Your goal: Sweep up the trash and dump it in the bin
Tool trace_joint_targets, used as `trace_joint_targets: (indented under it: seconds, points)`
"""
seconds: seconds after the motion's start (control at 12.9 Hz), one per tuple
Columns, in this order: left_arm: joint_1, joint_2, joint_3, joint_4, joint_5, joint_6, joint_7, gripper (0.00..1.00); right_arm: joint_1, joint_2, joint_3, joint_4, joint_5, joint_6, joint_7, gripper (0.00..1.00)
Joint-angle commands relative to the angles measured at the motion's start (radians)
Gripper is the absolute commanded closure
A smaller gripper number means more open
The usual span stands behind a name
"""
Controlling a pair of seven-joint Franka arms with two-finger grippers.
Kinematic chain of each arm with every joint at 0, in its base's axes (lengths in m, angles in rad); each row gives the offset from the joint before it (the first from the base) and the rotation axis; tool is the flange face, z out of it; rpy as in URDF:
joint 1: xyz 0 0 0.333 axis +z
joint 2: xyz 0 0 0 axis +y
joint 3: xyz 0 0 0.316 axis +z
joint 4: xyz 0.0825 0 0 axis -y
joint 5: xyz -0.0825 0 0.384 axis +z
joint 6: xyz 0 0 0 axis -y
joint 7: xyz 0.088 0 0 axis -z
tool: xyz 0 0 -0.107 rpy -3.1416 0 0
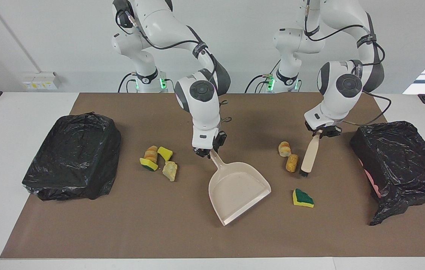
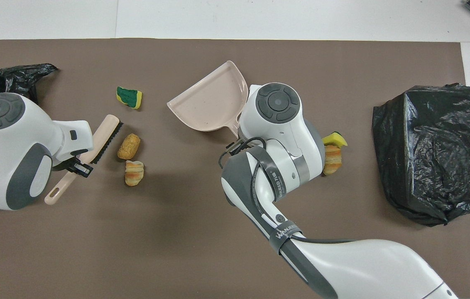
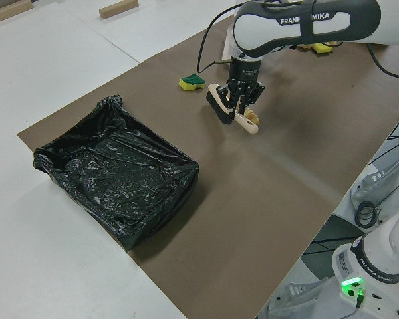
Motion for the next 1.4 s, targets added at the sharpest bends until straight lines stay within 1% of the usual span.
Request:
trace_joint_targets:
  seconds: [0.0,0.08,0.16,0.31,0.47,0.62,0.7,0.78,0.93,1.01,1.09,1.16,1.32]
  points:
    - [0.016,0.086,0.005,0.124,0.014,0.034,0.022,1.00,-0.015,-0.046,0.009,-0.071,0.001,-0.004,-0.240,1.00]
    - [0.031,0.118,0.005,0.169,0.014,0.067,0.036,1.00,-0.017,-0.058,0.007,-0.096,-0.001,-0.002,-0.332,1.00]
    - [0.044,0.159,0.005,0.215,0.018,0.077,0.055,1.00,-0.011,-0.069,0.005,-0.116,-0.015,0.004,-0.365,1.00]
    - [0.065,0.254,0.007,0.345,0.018,0.078,0.153,1.00,0.015,-0.096,0.008,-0.160,-0.073,0.012,-0.362,1.00]
    - [0.088,0.346,0.007,0.448,0.036,0.082,0.206,1.00,0.029,-0.121,0.009,-0.206,-0.090,0.016,-0.374,1.00]
    - [0.090,0.385,0.007,0.485,0.047,0.110,0.243,1.00,0.040,-0.149,0.012,-0.252,-0.116,0.032,-0.423,1.00]
    - [0.090,0.423,0.007,0.508,0.051,0.124,0.247,1.00,0.054,-0.156,0.012,-0.273,-0.116,0.048,-0.451,1.00]
    - [0.090,0.437,0.007,0.523,0.050,0.135,0.249,1.00,0.060,-0.159,0.012,-0.280,-0.116,0.056,-0.459,1.00]
    - [0.087,0.437,0.005,0.516,0.050,0.140,0.253,1.00,0.080,-0.169,0.012,-0.290,-0.116,0.055,-0.448,1.00]
    - [0.079,0.431,0.004,0.502,0.047,0.146,0.278,1.00,0.087,-0.176,0.012,-0.298,-0.114,0.056,-0.440,1.00]
    - [0.073,0.425,0.005,0.493,0.045,0.129,0.349,1.00,0.092,-0.181,0.012,-0.309,-0.114,0.056,-0.415,1.00]
    - [0.070,0.407,0.005,0.459,0.045,0.129,0.431,1.00,0.106,-0.190,0.012,-0.318,-0.114,0.058,-0.402,1.00]
    - [0.059,0.370,0.004,0.394,0.044,0.126,0.520,1.00,0.111,-0.195,0.012,-0.327,-0.114,0.056,-0.402,1.00]
